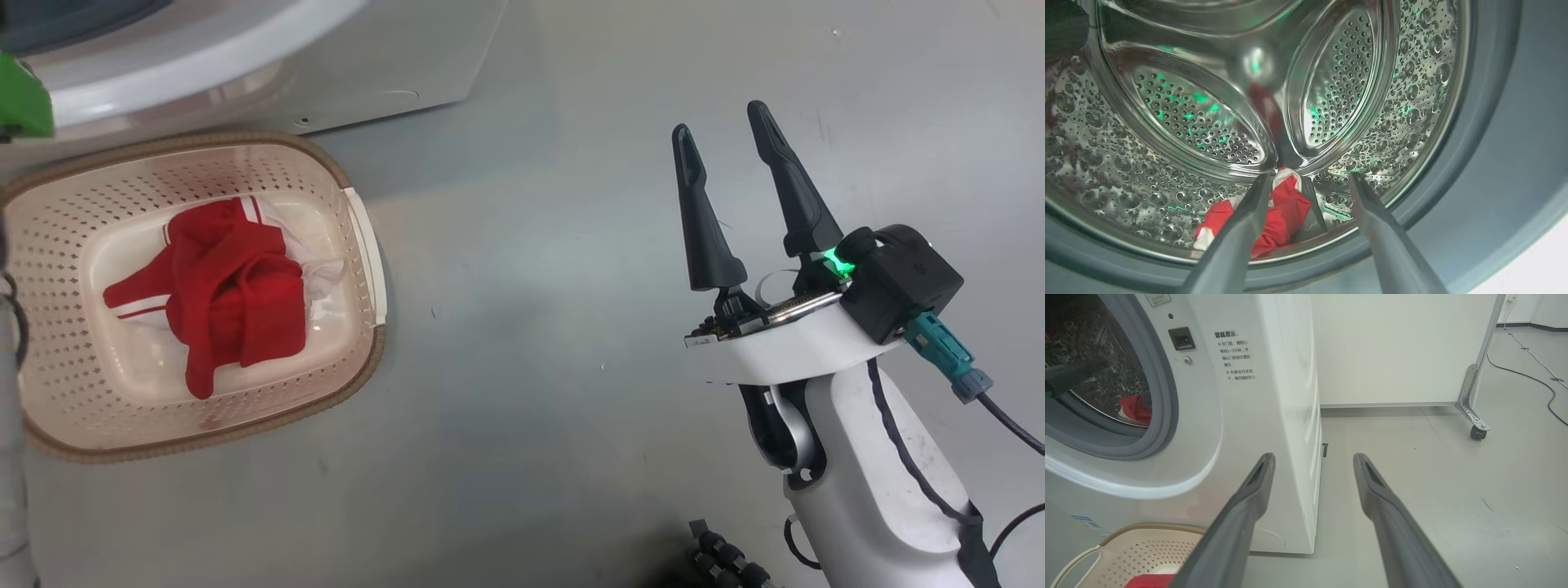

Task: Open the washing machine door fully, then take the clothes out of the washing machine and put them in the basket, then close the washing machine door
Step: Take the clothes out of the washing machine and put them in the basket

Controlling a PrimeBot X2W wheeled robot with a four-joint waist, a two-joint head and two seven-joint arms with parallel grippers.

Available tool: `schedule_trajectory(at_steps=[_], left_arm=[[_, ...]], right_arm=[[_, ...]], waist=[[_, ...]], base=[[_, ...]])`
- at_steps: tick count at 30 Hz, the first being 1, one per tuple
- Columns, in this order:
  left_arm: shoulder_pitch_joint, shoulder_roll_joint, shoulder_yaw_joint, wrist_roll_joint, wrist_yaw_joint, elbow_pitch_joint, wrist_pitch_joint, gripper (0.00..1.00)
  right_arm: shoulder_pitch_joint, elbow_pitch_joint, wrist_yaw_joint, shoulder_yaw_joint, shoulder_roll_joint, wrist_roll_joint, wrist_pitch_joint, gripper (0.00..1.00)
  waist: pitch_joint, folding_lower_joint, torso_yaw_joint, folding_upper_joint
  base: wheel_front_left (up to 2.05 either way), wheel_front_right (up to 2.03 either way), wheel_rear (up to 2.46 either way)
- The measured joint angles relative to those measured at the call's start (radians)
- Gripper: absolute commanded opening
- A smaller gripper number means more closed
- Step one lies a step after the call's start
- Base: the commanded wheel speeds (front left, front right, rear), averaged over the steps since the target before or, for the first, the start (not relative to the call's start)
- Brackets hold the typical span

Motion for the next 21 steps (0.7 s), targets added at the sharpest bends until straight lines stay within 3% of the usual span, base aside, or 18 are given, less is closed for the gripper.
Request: schedule_trajectory(at_steps=[21], left_arm=[[0.420, -0.142, -0.034, -0.011, 0.032, -0.096, -0.225, 1.00]], right_arm=[[0.112, 0.055, 0.018, -0.077, -0.021, -0.081, 0.000, 1.00]], waist=[[-0.200, 0.0000, 0.102, 0.0000]], base=[[0.00, 0.00, 0.00]])
